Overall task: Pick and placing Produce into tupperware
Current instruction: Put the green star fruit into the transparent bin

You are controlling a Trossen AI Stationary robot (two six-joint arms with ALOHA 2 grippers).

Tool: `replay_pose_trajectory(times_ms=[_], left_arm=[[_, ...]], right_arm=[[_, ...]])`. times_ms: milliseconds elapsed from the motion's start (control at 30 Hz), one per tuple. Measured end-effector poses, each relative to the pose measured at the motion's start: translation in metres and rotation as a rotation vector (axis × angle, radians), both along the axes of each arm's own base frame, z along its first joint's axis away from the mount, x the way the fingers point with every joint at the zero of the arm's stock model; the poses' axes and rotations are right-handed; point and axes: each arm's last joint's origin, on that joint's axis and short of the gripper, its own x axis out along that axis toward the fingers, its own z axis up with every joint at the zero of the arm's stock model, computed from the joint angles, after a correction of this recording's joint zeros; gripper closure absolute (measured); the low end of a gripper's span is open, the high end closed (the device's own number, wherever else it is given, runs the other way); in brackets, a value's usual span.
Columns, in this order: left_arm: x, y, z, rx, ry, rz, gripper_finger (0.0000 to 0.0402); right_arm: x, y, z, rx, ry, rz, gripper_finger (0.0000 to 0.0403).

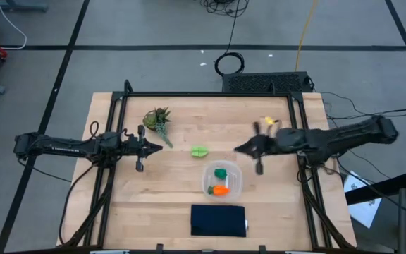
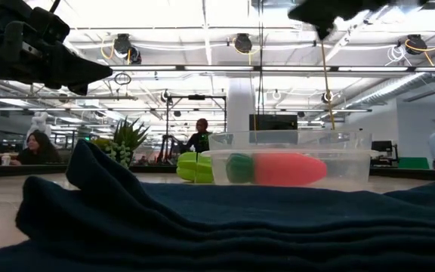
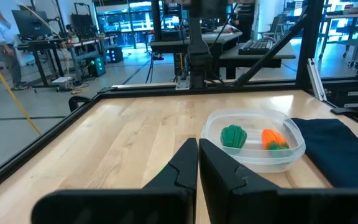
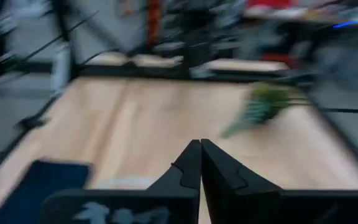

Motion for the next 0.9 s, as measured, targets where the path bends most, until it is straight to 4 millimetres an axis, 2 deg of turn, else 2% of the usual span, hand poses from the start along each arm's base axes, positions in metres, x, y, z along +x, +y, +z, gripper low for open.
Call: replay_pose_trajectory(times_ms=[133,333,433,600,767,900], left_arm=[[0.000,0.000,0.000,-0.001,0.000,0.000,0.0382],[0.000,0.001,0.000,-0.001,0.000,0.024,0.0382],[0.000,0.001,0.000,-0.002,-0.001,0.032,0.0382],[0.000,0.002,0.000,-0.028,-0.003,0.059,0.0382],[0.000,0.002,0.000,-0.017,-0.003,0.060,0.0382],[0.000,0.002,0.000,-0.009,-0.002,0.060,0.0382]], right_arm=[[-0.041,-0.010,-0.020,0.079,-0.097,-0.062,0.0403],[-0.076,-0.015,-0.062,0.181,-0.176,-0.081,0.0403],[-0.085,-0.016,-0.081,0.193,-0.228,-0.078,0.0403],[-0.094,-0.018,-0.102,0.157,-0.336,-0.122,0.0403],[-0.097,-0.020,-0.100,0.147,-0.379,-0.126,0.0403],[-0.097,-0.017,-0.099,0.104,-0.373,-0.010,0.0403]])
